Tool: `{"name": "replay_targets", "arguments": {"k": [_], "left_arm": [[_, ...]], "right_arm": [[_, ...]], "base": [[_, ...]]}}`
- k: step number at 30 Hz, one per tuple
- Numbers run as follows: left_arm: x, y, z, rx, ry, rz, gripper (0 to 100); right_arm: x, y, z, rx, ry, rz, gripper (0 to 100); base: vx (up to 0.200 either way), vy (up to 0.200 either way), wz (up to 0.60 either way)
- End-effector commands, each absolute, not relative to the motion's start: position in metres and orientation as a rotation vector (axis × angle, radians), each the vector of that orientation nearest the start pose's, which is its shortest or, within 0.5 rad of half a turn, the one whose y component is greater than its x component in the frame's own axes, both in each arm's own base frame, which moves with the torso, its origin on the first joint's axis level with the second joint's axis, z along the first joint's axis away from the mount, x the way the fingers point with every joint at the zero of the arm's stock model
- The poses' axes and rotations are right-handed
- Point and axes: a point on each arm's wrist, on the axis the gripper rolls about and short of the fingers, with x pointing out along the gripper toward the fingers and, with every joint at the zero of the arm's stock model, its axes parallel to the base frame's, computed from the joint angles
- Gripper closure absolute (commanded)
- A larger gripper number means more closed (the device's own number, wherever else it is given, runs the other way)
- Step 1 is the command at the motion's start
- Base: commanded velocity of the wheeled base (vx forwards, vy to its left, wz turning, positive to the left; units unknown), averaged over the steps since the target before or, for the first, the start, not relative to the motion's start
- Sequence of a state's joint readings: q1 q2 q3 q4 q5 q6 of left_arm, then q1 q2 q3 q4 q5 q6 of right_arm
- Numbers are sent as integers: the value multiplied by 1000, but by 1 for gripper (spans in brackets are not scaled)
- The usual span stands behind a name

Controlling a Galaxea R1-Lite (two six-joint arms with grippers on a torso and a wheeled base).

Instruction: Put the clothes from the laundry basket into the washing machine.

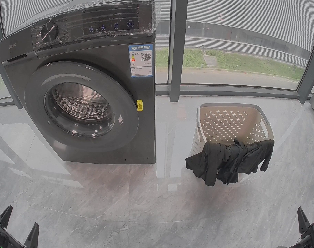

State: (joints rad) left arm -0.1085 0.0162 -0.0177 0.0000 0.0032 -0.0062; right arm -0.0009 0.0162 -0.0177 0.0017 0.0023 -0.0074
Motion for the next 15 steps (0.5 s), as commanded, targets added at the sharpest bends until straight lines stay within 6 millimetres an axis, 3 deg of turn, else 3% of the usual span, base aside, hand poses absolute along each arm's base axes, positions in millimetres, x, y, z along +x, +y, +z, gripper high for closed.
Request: {"name": "replay_targets", "arguments": {"k": [1,5,15], "left_arm": [[-23,3,75,-6,0,-106,0],[-23,3,75,-8,0,-104,0],[-23,3,75,-9,0,-106,0]], "right_arm": [[-23,0,75,-8,2,2,0],[-23,0,75,-8,2,2,0],[-23,0,75,-8,2,3,0]], "base": [[0,0,0],[0,0,0],[0,-200,0]]}}
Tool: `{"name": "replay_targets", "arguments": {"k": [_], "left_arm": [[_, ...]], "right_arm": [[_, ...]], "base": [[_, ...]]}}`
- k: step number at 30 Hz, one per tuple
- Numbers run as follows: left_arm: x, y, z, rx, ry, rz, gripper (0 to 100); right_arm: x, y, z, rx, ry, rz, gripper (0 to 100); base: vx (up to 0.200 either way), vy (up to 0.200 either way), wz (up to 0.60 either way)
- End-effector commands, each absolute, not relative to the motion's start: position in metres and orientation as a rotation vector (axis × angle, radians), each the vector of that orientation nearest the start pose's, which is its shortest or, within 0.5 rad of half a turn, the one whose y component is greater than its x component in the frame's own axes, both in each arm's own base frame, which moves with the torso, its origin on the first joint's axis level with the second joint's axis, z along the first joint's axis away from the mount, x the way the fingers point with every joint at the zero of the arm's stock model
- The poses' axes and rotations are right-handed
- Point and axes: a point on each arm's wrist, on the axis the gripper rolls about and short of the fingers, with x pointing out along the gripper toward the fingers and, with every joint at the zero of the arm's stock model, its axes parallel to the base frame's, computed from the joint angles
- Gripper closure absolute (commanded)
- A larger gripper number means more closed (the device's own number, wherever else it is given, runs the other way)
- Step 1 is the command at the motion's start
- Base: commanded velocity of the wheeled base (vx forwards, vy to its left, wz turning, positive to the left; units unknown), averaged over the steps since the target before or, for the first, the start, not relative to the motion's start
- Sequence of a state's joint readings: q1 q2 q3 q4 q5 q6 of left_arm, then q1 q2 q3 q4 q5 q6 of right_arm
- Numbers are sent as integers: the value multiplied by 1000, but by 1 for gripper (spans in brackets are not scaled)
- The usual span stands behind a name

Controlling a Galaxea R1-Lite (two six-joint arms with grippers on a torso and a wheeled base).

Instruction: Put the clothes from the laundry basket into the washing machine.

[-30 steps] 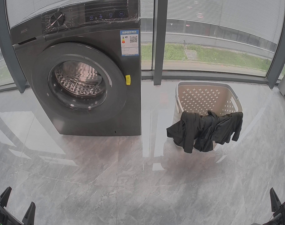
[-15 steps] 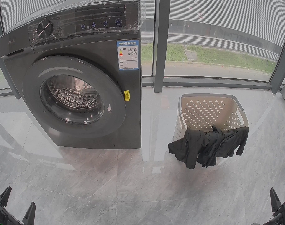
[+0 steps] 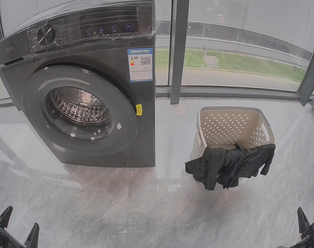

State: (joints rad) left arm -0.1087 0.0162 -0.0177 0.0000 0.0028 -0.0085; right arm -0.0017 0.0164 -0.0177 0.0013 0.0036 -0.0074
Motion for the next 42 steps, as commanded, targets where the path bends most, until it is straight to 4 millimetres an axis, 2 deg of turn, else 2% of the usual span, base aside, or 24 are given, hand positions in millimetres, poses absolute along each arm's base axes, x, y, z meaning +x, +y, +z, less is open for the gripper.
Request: {"name": "replay_targets", "arguments": {"k": [1,38,42], "left_arm": [[-23,3,75,-9,0,-106,0],[-23,3,75,-8,0,-106,0],[-23,3,75,-8,0,-106,0]], "right_arm": [[-23,0,75,-8,2,2,0],[-23,0,75,-8,2,3,0],[-23,0,75,-8,2,3,0]], "base": [[0,-200,0],[0,-200,0],[0,0,0]]}}
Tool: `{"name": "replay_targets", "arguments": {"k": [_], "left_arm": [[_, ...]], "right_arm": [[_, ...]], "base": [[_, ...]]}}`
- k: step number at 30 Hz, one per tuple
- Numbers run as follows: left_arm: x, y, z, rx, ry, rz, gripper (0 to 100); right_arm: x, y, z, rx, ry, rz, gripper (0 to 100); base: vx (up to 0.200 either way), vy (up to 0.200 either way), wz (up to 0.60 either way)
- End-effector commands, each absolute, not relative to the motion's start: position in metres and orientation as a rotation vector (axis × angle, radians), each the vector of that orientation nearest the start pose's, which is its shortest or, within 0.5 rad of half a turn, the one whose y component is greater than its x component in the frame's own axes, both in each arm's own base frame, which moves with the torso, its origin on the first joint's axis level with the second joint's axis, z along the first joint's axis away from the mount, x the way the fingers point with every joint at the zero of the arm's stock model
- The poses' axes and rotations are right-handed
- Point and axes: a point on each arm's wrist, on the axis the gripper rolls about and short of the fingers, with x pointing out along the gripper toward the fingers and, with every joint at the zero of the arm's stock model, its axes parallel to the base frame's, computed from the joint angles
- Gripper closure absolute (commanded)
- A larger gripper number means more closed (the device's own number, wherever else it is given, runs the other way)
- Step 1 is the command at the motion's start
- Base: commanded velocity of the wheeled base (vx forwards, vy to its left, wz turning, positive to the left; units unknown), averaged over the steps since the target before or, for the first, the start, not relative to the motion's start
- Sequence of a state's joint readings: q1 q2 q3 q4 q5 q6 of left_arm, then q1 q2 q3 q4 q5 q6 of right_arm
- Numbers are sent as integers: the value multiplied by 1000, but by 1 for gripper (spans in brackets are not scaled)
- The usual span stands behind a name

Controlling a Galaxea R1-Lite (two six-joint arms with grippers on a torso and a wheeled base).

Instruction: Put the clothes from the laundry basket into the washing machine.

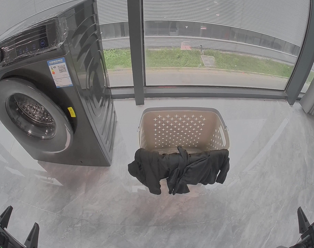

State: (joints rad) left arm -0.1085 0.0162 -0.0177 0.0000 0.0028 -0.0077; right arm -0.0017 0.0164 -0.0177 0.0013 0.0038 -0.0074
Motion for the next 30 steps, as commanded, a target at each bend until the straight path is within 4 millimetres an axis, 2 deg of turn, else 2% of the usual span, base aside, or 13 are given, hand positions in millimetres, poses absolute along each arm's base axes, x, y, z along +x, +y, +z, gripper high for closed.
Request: {"name": "replay_targets", "arguments": {"k": [1,11,20,30], "left_arm": [[-23,3,75,-8,0,-106,0],[-23,3,75,-8,0,-106,0],[-23,3,75,-8,0,-107,0],[-23,3,75,-6,0,-106,0]], "right_arm": [[-23,0,75,-8,2,3,0],[-23,0,75,-8,2,3,0],[-23,0,75,-8,2,3,0],[-23,0,75,-8,2,2,0]], "base": [[0,0,0],[0,0,0],[200,0,0],[0,0,0]]}}
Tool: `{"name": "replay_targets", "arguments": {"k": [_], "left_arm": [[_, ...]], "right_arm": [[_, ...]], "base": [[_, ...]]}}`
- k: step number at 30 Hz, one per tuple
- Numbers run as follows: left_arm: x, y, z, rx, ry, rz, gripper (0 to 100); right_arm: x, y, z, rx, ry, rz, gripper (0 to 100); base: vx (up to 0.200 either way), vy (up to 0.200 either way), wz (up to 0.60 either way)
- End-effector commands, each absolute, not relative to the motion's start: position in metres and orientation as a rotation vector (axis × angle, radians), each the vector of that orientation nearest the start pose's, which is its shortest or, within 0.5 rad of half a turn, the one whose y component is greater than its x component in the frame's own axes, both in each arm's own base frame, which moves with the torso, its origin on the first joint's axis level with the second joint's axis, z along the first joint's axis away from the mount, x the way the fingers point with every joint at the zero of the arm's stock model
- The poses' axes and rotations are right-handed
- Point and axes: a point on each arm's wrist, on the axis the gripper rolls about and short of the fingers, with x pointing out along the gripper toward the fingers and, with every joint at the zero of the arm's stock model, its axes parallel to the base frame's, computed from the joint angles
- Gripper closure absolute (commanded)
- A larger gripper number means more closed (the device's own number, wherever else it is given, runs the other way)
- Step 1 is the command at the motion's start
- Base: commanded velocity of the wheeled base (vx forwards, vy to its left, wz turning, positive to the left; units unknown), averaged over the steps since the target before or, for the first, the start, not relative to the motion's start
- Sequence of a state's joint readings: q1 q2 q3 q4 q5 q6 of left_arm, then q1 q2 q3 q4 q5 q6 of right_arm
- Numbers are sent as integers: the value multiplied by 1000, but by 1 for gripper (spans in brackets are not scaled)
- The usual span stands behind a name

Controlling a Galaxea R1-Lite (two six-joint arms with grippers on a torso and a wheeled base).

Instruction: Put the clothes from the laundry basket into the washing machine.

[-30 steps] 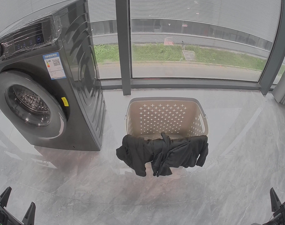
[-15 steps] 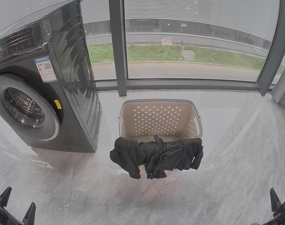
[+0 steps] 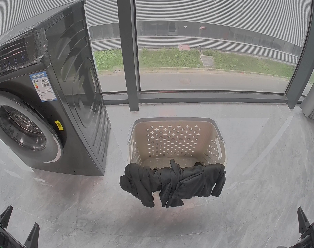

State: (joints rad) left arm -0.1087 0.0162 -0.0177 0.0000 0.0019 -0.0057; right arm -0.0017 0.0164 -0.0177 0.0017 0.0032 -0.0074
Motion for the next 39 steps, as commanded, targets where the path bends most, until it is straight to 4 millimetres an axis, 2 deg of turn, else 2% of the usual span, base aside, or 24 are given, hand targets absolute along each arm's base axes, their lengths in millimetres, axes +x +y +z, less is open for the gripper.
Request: {"name": "replay_targets", "arguments": {"k": [1,11,21,25,27,30,31,32,34,39], "left_arm": [[-23,3,75,-6,0,-106,0],[-23,3,75,-6,0,-104,0],[-23,3,75,-5,0,-106,0],[-23,3,75,-5,0,-106,0],[-23,3,75,-3,0,-107,0],[-23,3,75,-2,0,-106,0],[-23,3,75,-2,0,-106,0],[-23,3,75,-3,0,-106,0],[-23,3,75,-5,0,-107,0],[-23,2,75,-9,1,-110,0]], "right_arm": [[-23,0,75,-8,2,2,0],[-23,0,75,-9,3,-2,0],[-23,0,75,-3,0,-11,0],[-29,0,99,-9,-126,4,0],[-40,1,134,-11,-207,34,0],[-27,2,138,-17,-36,95,0],[-27,2,138,-17,-36,95,0],[-16,3,136,-17,67,143,0],[-5,4,135,-32,144,181,0],[15,5,143,-75,209,228,0]], "base": [[0,0,0],[0,-180,0],[0,0,0],[0,0,0],[0,0,0],[0,0,0],[0,0,0],[0,0,0],[0,0,0],[0,0,0]]}}
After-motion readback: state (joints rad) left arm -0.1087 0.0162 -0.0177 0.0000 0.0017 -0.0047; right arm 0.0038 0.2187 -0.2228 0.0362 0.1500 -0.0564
